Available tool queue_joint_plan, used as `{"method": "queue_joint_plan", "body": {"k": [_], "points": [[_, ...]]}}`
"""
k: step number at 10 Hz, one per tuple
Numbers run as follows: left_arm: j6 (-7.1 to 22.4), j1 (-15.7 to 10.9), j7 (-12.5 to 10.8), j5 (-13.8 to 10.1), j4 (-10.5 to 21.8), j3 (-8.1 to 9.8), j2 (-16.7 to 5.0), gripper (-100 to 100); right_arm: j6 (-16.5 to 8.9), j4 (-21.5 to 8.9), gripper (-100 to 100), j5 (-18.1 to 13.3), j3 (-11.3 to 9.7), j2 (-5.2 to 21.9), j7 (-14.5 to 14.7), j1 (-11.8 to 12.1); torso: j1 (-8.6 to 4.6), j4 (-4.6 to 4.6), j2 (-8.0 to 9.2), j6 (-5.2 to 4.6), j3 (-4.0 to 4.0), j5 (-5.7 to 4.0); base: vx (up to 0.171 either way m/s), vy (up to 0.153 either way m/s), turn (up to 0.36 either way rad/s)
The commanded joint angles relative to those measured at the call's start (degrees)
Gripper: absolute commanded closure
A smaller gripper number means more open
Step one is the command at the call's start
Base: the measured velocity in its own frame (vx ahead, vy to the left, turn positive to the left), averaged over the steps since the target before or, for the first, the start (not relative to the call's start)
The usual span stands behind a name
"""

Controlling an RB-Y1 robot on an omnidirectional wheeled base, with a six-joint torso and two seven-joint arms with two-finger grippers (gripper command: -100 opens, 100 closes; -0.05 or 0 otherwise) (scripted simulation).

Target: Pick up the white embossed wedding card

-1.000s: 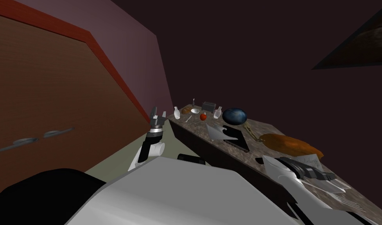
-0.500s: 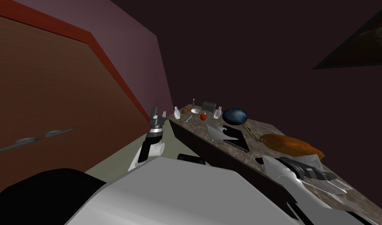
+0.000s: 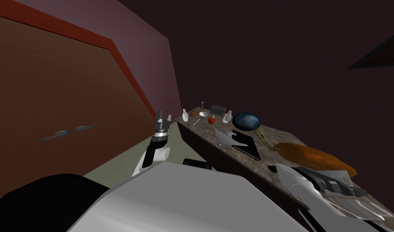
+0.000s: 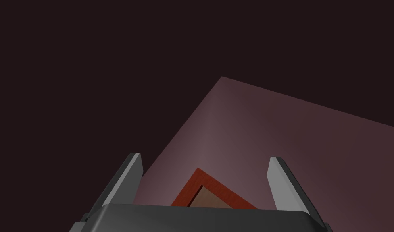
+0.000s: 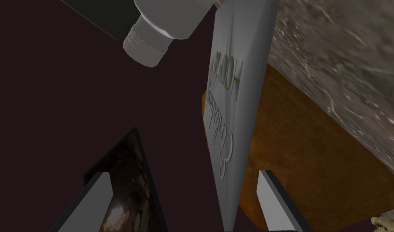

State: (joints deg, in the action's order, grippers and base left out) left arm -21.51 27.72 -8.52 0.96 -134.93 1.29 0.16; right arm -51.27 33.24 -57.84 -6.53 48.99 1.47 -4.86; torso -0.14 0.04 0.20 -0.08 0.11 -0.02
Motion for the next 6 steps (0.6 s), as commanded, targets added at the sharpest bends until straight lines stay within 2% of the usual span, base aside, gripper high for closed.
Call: {"method": "queue_joint_plan", "body": {"k": [1,5,6], "points": [[0.0,0.0,0.0,0.0,0.0,0.0,0.0,0,0.0,0.0,100,0.0,0.0,0.0,0.0,0.0,0.0,0.0,0.0,0.0,0.0,0.0,0.0,0.0,0.0],[0.0,0.0,0.0,0.0,0.0,0.0,0.0,0,0.04,0.12,100,0.03,0.0,-0.09,-0.05,-0.09,0.23,-0.02,0.06,-0.13,0.02,0.15,0.002,-0.001,0.007],[0.0,0.0,0.0,0.0,0.0,0.0,0.0,0,0.04,0.13,0,0.04,0.01,-0.09,-0.07,-0.11,0.24,-0.03,0.05,-0.13,0.01,0.16,0.0,0.0,0.0]]}}
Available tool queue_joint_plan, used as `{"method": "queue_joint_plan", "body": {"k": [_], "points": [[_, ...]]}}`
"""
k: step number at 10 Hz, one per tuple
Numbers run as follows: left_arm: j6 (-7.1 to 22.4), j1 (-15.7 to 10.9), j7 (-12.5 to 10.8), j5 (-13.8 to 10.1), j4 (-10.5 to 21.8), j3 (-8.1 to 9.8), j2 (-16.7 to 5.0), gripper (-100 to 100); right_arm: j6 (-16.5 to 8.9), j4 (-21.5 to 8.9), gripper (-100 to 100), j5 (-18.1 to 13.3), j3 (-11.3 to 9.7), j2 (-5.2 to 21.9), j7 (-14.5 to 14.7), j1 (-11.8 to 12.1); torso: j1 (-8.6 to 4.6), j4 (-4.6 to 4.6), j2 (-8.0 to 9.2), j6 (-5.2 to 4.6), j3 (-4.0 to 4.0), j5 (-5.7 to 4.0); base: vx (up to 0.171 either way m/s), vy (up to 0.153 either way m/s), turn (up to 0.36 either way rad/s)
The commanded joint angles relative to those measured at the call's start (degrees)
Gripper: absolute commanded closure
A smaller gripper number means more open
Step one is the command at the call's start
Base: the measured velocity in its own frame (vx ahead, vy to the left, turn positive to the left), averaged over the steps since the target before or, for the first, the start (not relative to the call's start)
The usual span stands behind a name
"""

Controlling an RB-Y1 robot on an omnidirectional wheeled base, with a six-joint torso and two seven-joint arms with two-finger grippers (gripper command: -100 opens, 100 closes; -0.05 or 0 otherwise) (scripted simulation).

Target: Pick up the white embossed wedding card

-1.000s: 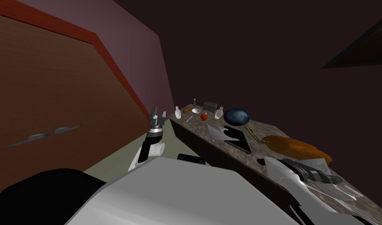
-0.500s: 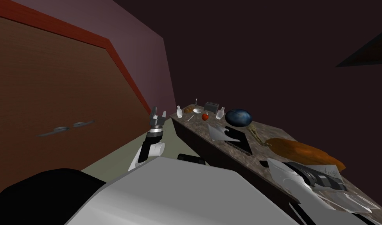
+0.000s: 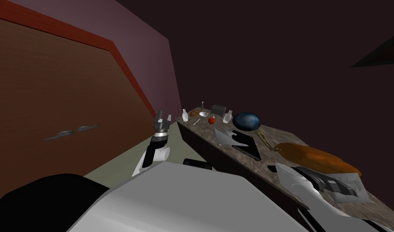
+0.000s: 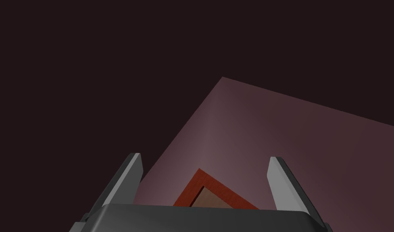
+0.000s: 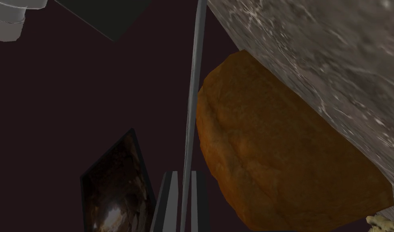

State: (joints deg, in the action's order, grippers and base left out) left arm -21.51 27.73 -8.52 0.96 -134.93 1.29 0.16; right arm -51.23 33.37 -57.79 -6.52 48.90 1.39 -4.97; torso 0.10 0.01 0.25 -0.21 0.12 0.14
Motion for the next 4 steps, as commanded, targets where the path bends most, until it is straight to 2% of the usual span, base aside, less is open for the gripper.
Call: {"method": "queue_joint_plan", "body": {"k": [1,2,3,4], "points": [[0.0,0.0,0.0,0.0,0.0,0.0,0.0,0,-0.45,1.76,100,0.03,0.04,-0.12,0.83,0.66,0.0,0.0,0.0,0.0,0.0,0.0,0.025,0.018,-0.191],[0.0,0.01,0.0,0.0,0.0,0.0,0.0,0,-0.54,2.74,100,-0.63,-0.41,-0.56,1.07,0.3,0.06,-0.03,-0.02,-0.15,-0.02,0.0,0.053,0.047,-0.313],[0.0,0.01,0.0,0.0,0.0,0.0,0.0,0,-0.47,2.3,100,-0.24,-0.16,-0.35,0.99,0.29,0.16,-0.05,-0.08,-0.17,-0.06,0.02,0.022,0.03,-0.073],[0.0,0.0,0.0,0.0,0.0,0.0,0.0,0,-0.51,2.37,0,-0.27,-0.18,-0.4,1.08,0.33,0.13,-0.04,-0.07,-0.04,-0.06,0.04,0.001,0.005,0.006]]}}
